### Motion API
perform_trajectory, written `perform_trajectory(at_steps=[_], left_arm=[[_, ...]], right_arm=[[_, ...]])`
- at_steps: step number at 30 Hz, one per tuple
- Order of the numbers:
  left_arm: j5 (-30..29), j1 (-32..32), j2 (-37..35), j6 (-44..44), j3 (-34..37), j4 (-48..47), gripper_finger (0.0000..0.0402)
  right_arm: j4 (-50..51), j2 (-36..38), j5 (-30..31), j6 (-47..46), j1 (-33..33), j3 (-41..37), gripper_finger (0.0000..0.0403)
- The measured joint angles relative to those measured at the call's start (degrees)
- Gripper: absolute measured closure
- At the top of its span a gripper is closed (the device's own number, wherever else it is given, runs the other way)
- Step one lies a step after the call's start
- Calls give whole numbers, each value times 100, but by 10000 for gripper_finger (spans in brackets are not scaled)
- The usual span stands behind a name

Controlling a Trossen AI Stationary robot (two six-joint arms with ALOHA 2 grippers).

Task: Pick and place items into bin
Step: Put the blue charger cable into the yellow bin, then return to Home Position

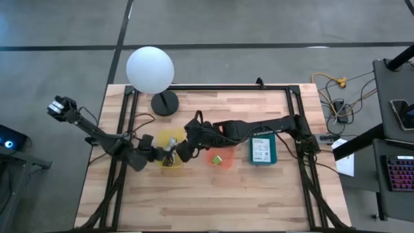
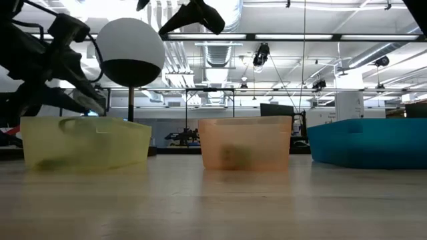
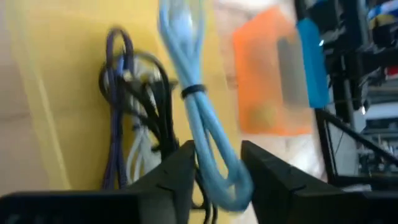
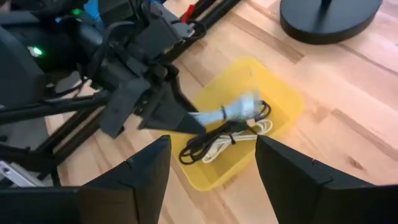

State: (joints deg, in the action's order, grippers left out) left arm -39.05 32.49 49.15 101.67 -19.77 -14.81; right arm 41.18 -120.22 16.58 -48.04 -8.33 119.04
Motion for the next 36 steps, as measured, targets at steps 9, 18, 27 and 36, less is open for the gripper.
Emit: perform_trajectory(at_steps=[9,18,27,36], left_arm=[[883,-121,-200,-142,-94,-279,223],[935,-81,-169,-1067,-562,40,223],[1230,-216,1302,-884,-461,420,222],[1125,-210,1188,-1674,-957,860,222]], right_arm=[[665,2,-344,72,-190,-19,182],[874,2,-627,51,-204,-57,195],[866,2,-614,1,-204,-72,222],[925,2,-610,-38,-231,-94,236]])
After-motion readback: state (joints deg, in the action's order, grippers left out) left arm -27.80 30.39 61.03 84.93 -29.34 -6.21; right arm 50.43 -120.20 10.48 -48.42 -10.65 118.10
